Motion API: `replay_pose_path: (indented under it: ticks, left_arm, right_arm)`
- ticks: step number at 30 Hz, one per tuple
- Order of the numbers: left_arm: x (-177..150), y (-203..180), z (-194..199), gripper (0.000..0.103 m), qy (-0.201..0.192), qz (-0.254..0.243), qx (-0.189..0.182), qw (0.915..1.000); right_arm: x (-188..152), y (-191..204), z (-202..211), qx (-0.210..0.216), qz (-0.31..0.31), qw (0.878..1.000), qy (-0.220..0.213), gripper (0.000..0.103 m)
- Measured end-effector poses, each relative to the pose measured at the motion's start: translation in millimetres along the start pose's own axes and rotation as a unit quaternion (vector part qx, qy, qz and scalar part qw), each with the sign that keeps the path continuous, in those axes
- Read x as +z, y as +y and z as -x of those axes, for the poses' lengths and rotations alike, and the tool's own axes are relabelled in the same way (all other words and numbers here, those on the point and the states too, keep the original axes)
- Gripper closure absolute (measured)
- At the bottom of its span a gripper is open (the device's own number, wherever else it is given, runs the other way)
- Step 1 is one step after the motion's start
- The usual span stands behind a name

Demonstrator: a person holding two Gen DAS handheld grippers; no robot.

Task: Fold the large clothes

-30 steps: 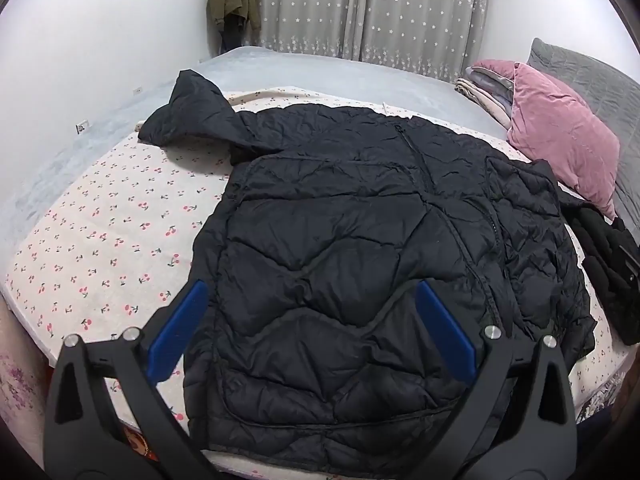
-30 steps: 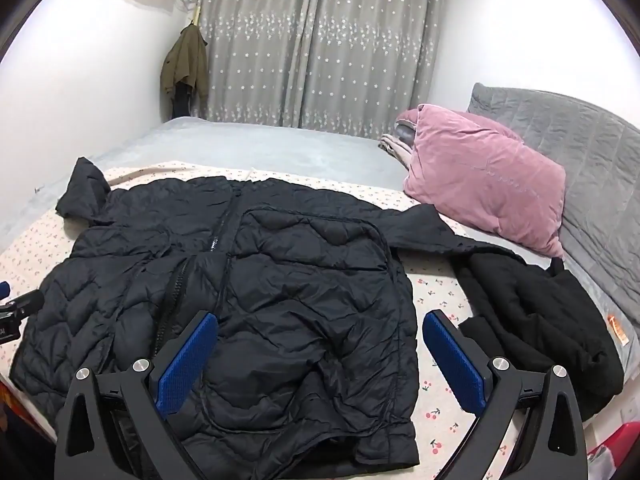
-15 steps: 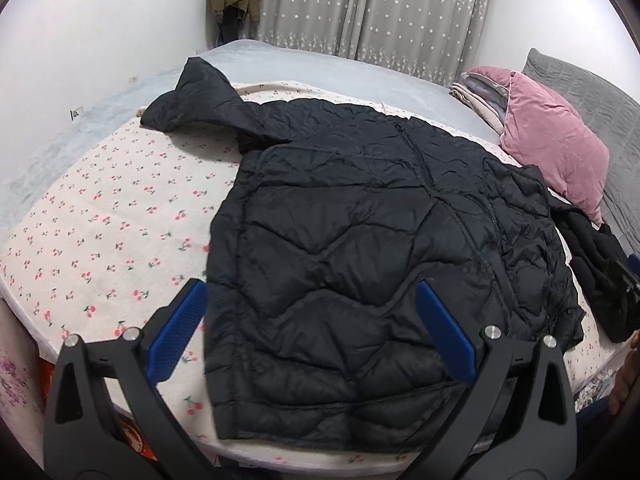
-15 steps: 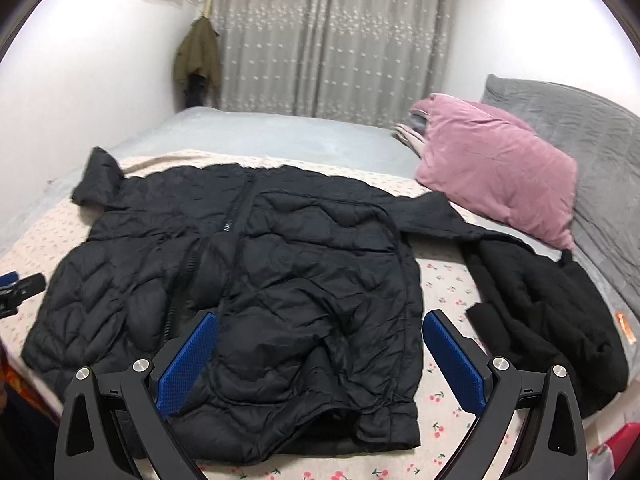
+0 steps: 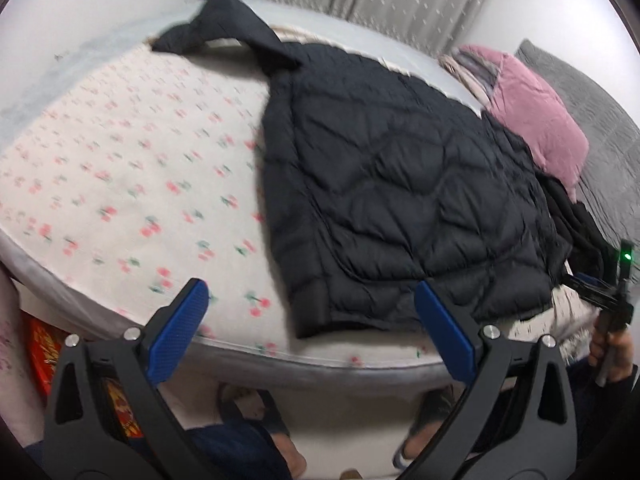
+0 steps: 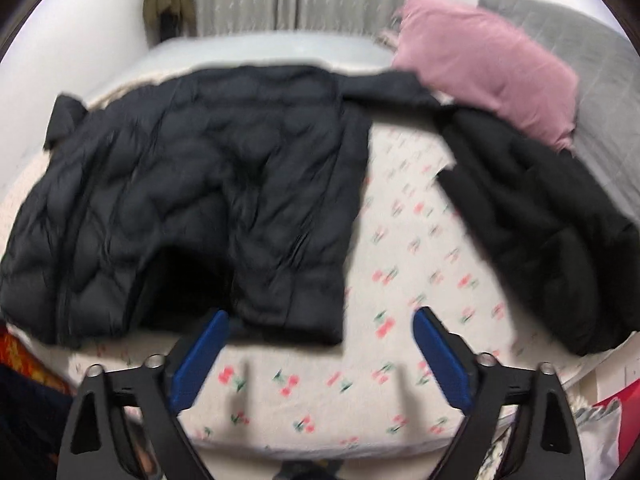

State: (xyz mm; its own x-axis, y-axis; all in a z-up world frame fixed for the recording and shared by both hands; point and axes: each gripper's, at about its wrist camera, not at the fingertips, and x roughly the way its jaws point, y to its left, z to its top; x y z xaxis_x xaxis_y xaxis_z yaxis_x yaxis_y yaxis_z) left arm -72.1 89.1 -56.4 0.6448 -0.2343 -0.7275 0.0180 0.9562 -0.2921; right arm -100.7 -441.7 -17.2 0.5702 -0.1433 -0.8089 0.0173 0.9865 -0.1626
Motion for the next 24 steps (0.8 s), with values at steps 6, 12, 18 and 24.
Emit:
replay_pose_path:
  ticks: [6, 12, 18, 24]
  left_arm:
    - [2.4, -7.0, -34.0, 0.084, 0.078, 0.036, -0.02, 0.9961]
    - [25.5, 8.3, 4.6, 0.094, -0.012, 0.047, -0.003, 0.9988]
    - [26.0, 19.5, 25.5, 0.095, -0.015, 0.064, -0.027, 0.9975]
    - [29.2, 27.1, 16.0, 0.095, 0.005, 0.066, -0.004, 0.9978]
  right_arm:
    - [18.7, 11.8, -19.3, 0.009, -0.02, 0.999, 0.037, 0.096]
    - [30.6, -17.0, 41.5, 0.081, -0.113, 0.989, -0.059, 0.099]
    - [12.5, -72.7, 54.2, 0.138, -0.238, 0.958, -0.084, 0.101]
    - [-2.7, -85.6, 52.5, 0.133, -0.265, 0.953, -0.055, 0.101]
